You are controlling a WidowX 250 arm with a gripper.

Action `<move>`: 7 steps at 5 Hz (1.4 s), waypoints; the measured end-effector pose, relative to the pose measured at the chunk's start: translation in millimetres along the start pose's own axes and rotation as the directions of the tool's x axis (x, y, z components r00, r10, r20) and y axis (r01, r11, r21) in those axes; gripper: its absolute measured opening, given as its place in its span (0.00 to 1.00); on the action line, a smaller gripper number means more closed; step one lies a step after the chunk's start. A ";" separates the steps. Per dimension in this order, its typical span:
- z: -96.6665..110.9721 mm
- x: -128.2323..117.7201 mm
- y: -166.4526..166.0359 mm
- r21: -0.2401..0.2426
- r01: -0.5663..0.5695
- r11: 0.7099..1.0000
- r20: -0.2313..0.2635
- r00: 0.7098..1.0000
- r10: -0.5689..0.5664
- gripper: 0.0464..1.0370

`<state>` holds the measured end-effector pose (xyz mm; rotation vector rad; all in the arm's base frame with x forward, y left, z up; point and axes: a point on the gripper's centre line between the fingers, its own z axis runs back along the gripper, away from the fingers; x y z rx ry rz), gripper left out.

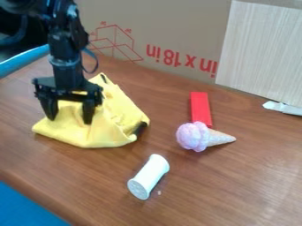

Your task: Move the cloth from bottom to top on the table

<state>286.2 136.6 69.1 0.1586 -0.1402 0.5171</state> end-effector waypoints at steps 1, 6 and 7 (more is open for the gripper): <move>7.4 26.7 6.7 -0.003 -0.067 0.998 0.030 0.997 0.067 0.96; 49.7 15.4 6.5 -0.110 -0.010 0.994 -0.176 0.984 -0.009 0.96; 86.7 9.3 11.4 -0.121 0.059 0.991 -0.098 0.993 -0.071 0.96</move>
